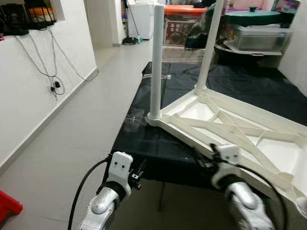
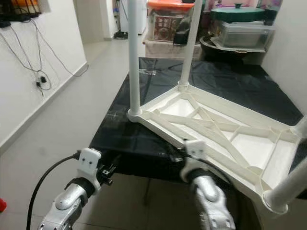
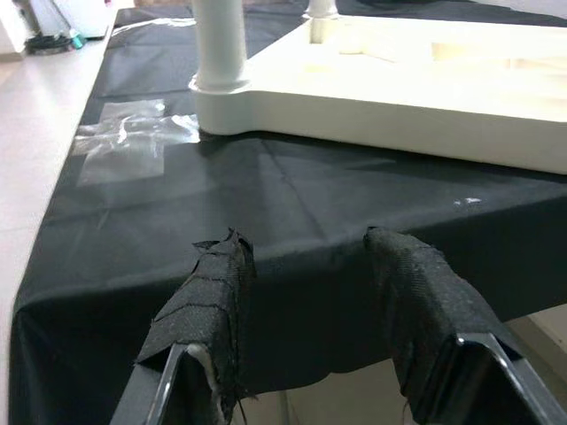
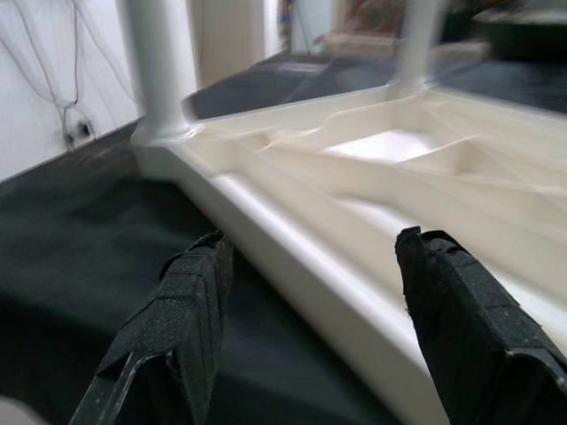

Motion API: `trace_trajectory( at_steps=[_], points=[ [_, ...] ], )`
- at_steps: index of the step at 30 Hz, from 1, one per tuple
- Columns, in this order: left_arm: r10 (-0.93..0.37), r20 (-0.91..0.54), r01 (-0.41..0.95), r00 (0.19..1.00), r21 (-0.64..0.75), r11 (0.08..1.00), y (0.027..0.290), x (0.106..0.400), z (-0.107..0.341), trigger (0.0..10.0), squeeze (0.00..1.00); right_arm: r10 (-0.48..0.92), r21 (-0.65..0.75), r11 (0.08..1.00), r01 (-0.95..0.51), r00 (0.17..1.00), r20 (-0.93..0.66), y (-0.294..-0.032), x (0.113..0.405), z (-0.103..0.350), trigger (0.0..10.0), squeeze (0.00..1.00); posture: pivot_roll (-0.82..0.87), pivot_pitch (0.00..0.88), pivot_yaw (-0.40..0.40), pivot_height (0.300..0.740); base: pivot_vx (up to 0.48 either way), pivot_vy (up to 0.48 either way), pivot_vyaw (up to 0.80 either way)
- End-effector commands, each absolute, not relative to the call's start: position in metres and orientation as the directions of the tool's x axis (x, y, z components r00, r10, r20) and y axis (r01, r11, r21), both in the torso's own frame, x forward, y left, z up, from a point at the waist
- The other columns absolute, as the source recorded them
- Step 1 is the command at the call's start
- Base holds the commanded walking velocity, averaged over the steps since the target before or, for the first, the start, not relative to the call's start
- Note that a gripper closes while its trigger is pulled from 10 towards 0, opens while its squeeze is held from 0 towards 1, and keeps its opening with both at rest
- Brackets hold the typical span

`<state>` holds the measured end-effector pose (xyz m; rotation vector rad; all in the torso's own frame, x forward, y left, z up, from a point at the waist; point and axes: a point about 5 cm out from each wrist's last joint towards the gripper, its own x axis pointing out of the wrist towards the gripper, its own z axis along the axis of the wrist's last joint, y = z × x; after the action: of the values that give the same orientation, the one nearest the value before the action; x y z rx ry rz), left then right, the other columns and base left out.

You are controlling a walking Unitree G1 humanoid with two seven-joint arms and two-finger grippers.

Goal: Building children table

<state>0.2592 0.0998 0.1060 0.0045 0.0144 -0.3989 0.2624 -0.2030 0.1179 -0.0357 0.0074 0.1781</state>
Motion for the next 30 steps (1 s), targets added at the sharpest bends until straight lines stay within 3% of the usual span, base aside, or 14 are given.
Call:
trace_trajectory(
  at_steps=[1, 3, 7, 11, 14, 18, 30],
  points=[
    [-0.392, -0.023, 0.392, 0.92, 0.011, 0.92, 0.102, 0.261, 0.105, 10.0, 0.0, 0.254, 0.002, 0.967, -0.254, 0.967, -0.017, -0.203, 0.253, 0.114, 10.0, 0.0, 0.01, 0.0, -0.018, 0.74, 0.0, 0.0, 0.0],
    [-0.39, -0.024, 0.39, 0.921, 0.014, 0.921, 0.103, 0.262, 0.105, 10.0, 0.0, 0.281, 0.005, 0.96, -0.281, 0.959, -0.029, -0.205, 0.247, 0.112, 10.0, 0.0, 0.01, 0.0, -0.016, 0.74, 0.0, 0.0, 0.0],
    [-0.379, -0.027, 0.38, 0.925, 0.034, 0.925, 0.104, 0.263, 0.106, 10.0, 0.0, 0.16, -0.096, 0.982, -0.162, 0.987, -0.029, -0.215, 0.249, 0.115, 10.0, 0.0, 0.0, 0.0, 0.0, 0.74, 0.0, 0.0, 0.0],
    [-0.367, -0.018, 0.368, 0.93, 0.042, 0.929, 0.106, 0.263, 0.106, 10.0, 0.0, 0.109, -0.055, 0.993, -0.108, 0.994, 0.022, -0.194, 0.262, 0.128, 10.0, 0.0, 0.01, 0.0, 0.003, 0.74, 0.0, 0.0, 0.0],
    [-0.353, -0.02, 0.354, 0.935, 0.051, 0.934, 0.107, 0.263, 0.106, 10.0, 0.0, 0.135, 0.006, 0.991, -0.135, 0.99, 0.044, -0.166, 0.272, 0.133, 10.0, 0.0, 0.03, 0.0, -0.009, 0.74, -0.085, 0.0, 0.0],
    [-0.349, -0.023, 0.35, 0.937, 0.053, 0.935, 0.107, 0.264, 0.106, 10.0, 0.0, 0.171, 0.04, 0.984, -0.173, 0.984, 0.045, -0.149, 0.275, 0.132, 10.0, 0.0, 0.03, 0.0, -0.012, 0.74, -0.268, 0.0, 0.0],
    [-0.346, -0.028, 0.347, 0.938, 0.055, 0.936, 0.107, 0.264, 0.106, 10.0, 0.0, 0.176, 0.036, 0.984, -0.177, 0.984, 0.019, -0.134, 0.28, 0.128, 10.0, 0.0, 0.04, 0.0, -0.016, 0.74, -0.269, 0.0, 0.0]
  ],
)
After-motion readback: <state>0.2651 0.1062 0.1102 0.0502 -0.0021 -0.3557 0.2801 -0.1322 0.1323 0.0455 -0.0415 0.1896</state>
